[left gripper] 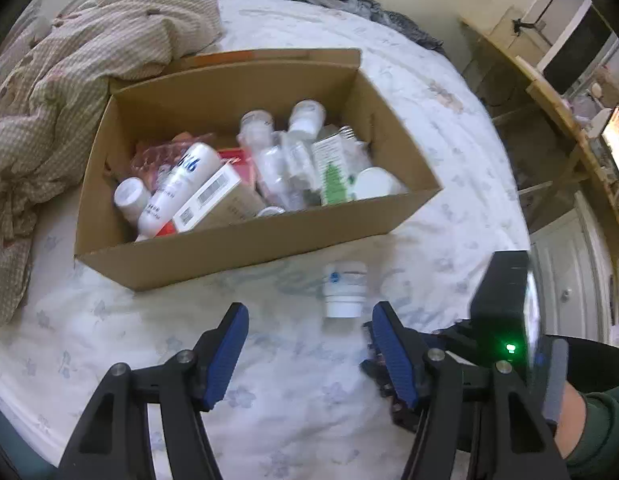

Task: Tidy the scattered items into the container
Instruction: 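Grasp the black lighter with the right gripper while the left grasps a white pill jar, then lower the pill jar and lighter into the box and open both grippers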

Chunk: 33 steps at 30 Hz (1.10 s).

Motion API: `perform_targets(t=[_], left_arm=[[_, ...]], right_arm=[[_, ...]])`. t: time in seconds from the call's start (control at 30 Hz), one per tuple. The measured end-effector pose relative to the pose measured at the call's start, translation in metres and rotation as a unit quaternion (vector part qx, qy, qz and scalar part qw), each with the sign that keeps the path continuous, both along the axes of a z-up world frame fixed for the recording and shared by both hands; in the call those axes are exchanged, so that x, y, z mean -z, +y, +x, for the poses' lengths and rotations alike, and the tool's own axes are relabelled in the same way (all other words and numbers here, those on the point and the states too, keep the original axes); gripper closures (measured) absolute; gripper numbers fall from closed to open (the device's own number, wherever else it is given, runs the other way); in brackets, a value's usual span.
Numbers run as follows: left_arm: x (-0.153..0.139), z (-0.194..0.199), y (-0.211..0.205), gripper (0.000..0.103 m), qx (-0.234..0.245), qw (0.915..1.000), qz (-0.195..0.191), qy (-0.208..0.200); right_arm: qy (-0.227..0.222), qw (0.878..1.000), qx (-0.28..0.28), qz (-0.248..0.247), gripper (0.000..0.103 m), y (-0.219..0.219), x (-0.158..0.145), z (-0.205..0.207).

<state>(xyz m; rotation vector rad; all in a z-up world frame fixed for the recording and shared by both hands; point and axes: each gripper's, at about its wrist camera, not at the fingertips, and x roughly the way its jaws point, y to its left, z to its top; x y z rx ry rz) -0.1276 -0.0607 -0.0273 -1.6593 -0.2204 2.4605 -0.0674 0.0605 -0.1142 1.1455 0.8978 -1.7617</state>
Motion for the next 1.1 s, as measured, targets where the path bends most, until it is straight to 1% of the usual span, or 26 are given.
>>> perform_targets(t=[0.03,0.07,0.1,0.17,0.2,0.27,0.4,0.5,0.6,0.67,0.73,0.8,0.83,0.87,0.9,1.03,1.1], left_arm=[[0.004,-0.001,-0.004,0.038,-0.010,0.9999,0.000,-0.004],[0.008,-0.002,-0.007,0.038,-0.019,0.9998,0.000,-0.009],[0.011,-0.003,-0.011,0.038,-0.028,0.9995,0.003,-0.012],[0.011,-0.002,-0.016,0.038,-0.036,0.9989,0.026,-0.010],[0.009,-0.002,-0.012,0.038,-0.032,0.9993,0.021,-0.004],[0.009,-0.002,0.004,0.038,-0.010,0.9999,-0.006,0.003],[0.012,-0.005,0.042,0.038,0.041,0.9982,-0.042,0.013],[0.027,-0.016,0.062,0.038,0.050,0.9968,-0.061,-0.010],[0.046,-0.031,0.074,0.038,0.050,0.9954,-0.072,-0.041],[0.056,-0.040,0.077,0.038,0.046,0.9952,-0.067,-0.055],[0.065,-0.047,0.080,0.038,0.046,0.9947,-0.066,-0.064],[0.074,-0.052,0.081,0.038,0.039,0.9933,-0.081,-0.073],[0.079,-0.055,0.080,0.049,0.033,0.9926,-0.087,-0.078],[0.083,-0.057,0.080,0.062,0.028,0.9919,-0.091,-0.083],[0.086,-0.058,0.079,0.063,0.025,0.9917,-0.088,-0.090],[0.075,-0.052,0.077,0.063,0.019,0.9928,-0.101,-0.061],[0.063,-0.045,0.076,0.063,0.026,0.9936,-0.099,-0.047]], right_arm=[[0.007,1.000,-0.008,-0.001,0.078,0.000,0.000,0.001],[0.011,1.000,-0.009,-0.004,0.082,0.002,-0.003,0.000],[0.015,1.000,-0.008,-0.008,0.083,0.004,-0.006,-0.001],[0.022,1.000,-0.005,-0.015,0.083,0.009,-0.013,-0.004],[0.021,0.999,0.002,-0.027,0.083,0.013,-0.020,-0.006],[0.016,0.998,0.018,-0.059,0.083,0.020,-0.040,-0.012],[0.028,0.991,0.036,-0.123,0.083,0.034,-0.086,-0.019],[0.027,0.983,0.057,-0.175,0.083,0.047,-0.119,-0.030],[0.024,0.976,0.073,-0.204,0.083,0.048,-0.140,-0.041],[0.016,0.971,0.084,-0.222,0.083,0.055,-0.151,-0.047],[0.006,0.968,0.090,-0.236,0.083,0.058,-0.154,-0.052],[0.000,0.965,0.086,-0.249,0.083,0.052,-0.157,-0.054],[-0.003,0.963,0.083,-0.255,0.083,0.049,-0.158,-0.055],[-0.005,0.962,0.080,-0.261,0.083,0.050,-0.160,-0.053],[-0.007,0.961,0.076,-0.266,0.083,0.053,-0.163,-0.052],[-0.005,0.958,0.061,-0.280,0.083,0.052,-0.169,-0.043],[-0.004,0.957,0.058,-0.285,0.083,0.053,-0.171,-0.040]])
